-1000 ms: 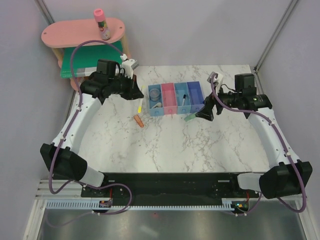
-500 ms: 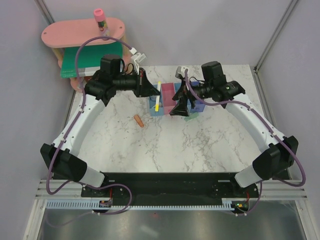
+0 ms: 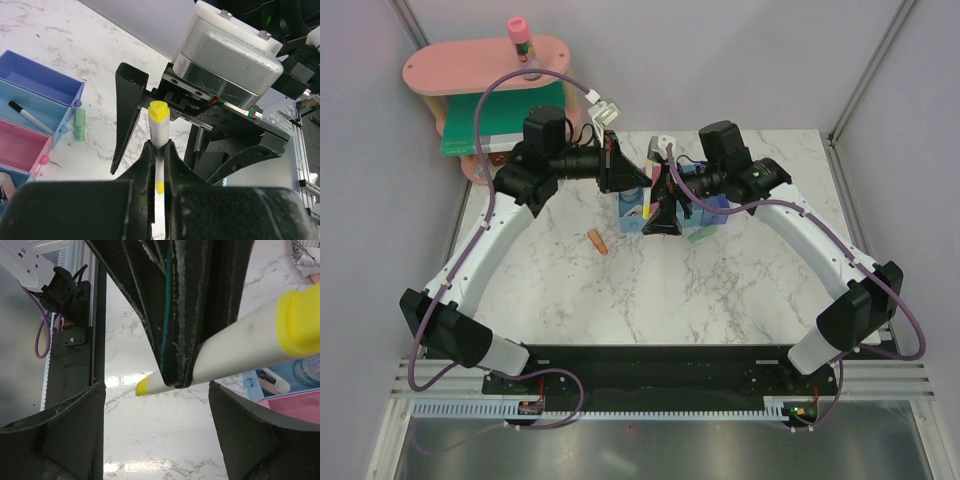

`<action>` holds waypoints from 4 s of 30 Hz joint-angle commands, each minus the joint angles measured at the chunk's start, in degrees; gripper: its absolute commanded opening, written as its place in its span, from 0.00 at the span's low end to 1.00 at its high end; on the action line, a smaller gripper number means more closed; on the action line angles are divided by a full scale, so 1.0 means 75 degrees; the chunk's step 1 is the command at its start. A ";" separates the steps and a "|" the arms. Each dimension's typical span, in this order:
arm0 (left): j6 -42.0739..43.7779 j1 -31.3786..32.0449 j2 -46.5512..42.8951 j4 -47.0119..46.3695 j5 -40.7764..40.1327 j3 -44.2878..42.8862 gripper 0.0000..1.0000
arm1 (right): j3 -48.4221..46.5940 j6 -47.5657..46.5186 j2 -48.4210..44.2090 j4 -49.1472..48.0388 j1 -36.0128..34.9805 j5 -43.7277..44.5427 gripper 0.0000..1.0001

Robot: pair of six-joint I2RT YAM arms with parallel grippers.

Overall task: Sort the stationery into containers
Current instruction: Pick up the pen from the center of the board, then place the pen in the storage box.

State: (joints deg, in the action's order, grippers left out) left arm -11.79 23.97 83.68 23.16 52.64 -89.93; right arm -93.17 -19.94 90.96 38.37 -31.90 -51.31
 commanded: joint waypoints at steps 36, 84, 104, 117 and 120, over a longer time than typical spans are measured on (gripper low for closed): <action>-0.0187 0.0015 -0.0247 -0.0557 0.0001 0.0283 0.21 | -0.1031 0.0245 0.0295 -0.0370 -0.0094 0.0372 0.01; 0.2311 -0.1250 0.2506 0.2162 -0.4839 0.1854 0.68 | -0.2978 -0.0165 0.4864 0.0263 0.2261 0.2060 0.02; 0.1795 -0.1098 0.3866 0.2806 -0.5964 0.1163 0.70 | -0.1957 -0.0516 0.4760 0.0193 0.2261 0.2095 0.36; 0.1654 -0.0852 0.3761 0.3182 -0.4945 0.0506 0.70 | -0.1629 -0.0762 0.4408 0.0239 0.2191 0.2201 0.54; 0.1643 -0.0840 0.3935 0.3182 -0.5108 0.0483 0.70 | -0.1687 -0.0716 0.4372 0.0239 0.2168 0.2166 0.55</action>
State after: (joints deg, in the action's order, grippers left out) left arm 2.31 17.23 113.82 46.06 13.04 -84.73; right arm -106.00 -24.21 126.80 39.86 -15.70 -35.53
